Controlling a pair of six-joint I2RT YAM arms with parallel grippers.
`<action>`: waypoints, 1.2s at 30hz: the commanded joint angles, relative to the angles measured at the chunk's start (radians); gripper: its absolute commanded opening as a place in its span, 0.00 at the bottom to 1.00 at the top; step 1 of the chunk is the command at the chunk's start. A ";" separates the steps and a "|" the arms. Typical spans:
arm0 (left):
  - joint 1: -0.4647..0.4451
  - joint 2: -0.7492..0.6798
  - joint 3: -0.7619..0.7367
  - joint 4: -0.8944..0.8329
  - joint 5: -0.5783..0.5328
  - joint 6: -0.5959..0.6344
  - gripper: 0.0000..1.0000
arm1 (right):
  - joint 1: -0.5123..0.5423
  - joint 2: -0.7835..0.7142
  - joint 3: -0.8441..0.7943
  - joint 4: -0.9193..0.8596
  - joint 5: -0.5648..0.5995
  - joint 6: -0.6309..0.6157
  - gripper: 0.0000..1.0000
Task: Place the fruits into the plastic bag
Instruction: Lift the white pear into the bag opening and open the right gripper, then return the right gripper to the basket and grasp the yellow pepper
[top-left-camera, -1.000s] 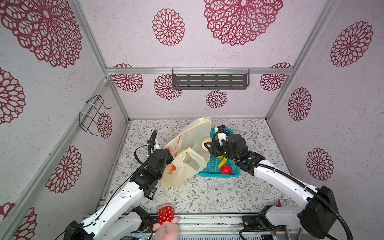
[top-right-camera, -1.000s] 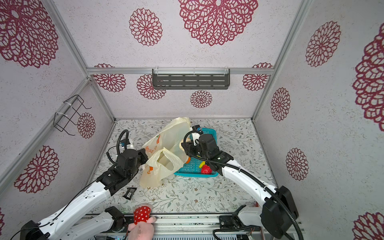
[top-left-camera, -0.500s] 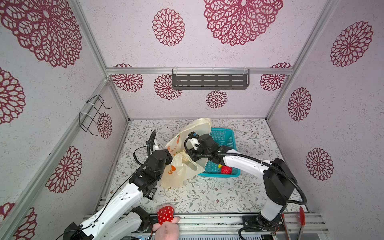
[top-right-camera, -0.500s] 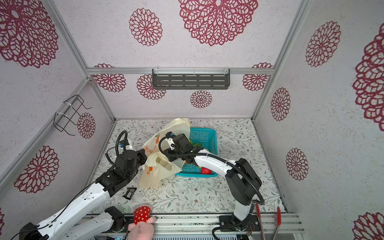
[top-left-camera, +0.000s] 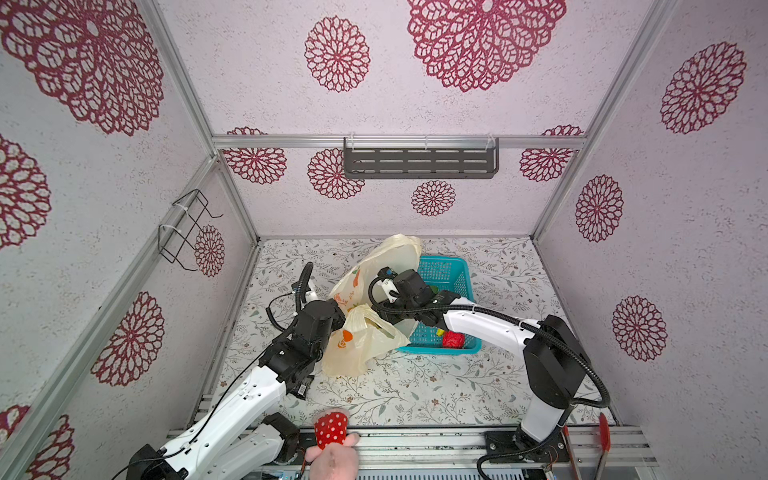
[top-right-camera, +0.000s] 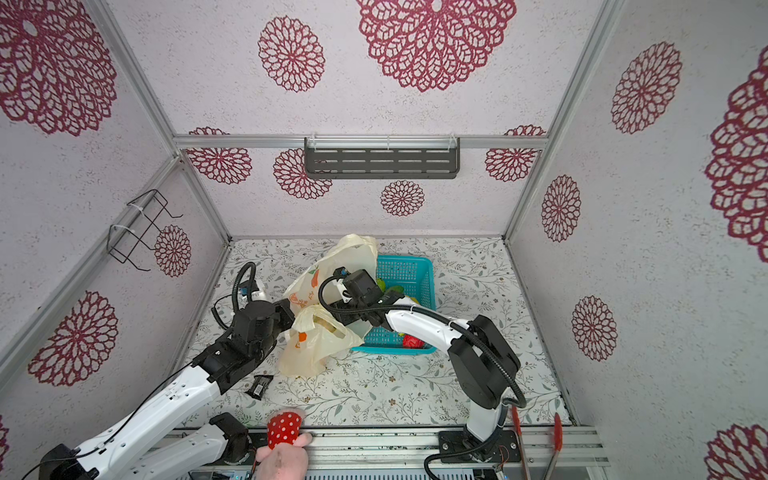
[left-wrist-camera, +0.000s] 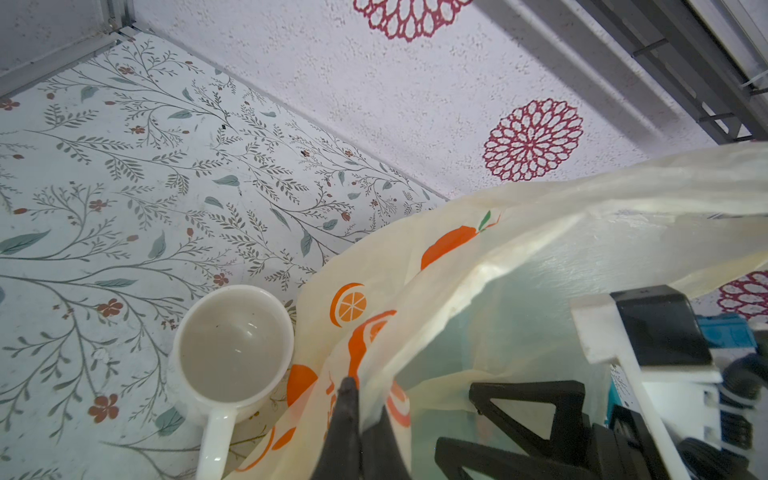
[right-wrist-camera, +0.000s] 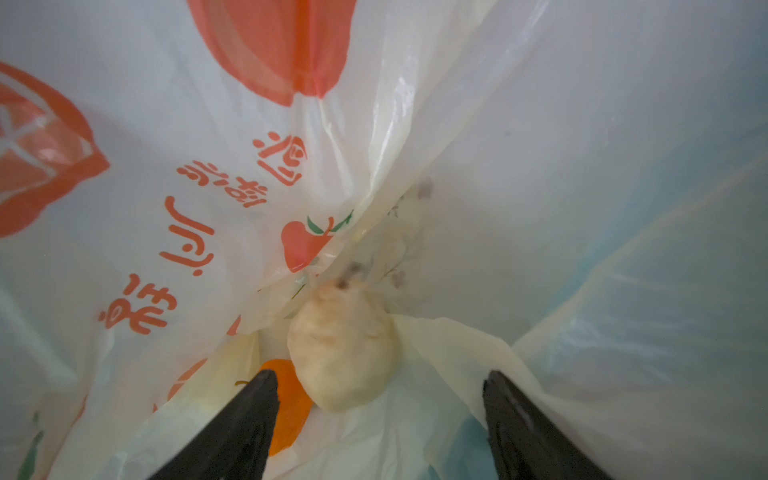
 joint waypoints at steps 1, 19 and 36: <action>0.007 0.004 0.003 0.007 -0.013 -0.015 0.00 | -0.002 -0.045 0.050 -0.011 0.035 -0.024 0.81; 0.006 0.006 -0.016 0.006 -0.020 -0.039 0.00 | -0.051 -0.342 -0.113 0.122 0.252 -0.014 0.84; 0.006 0.007 -0.018 0.009 -0.013 -0.043 0.00 | -0.320 -0.519 -0.467 0.101 0.365 0.374 0.83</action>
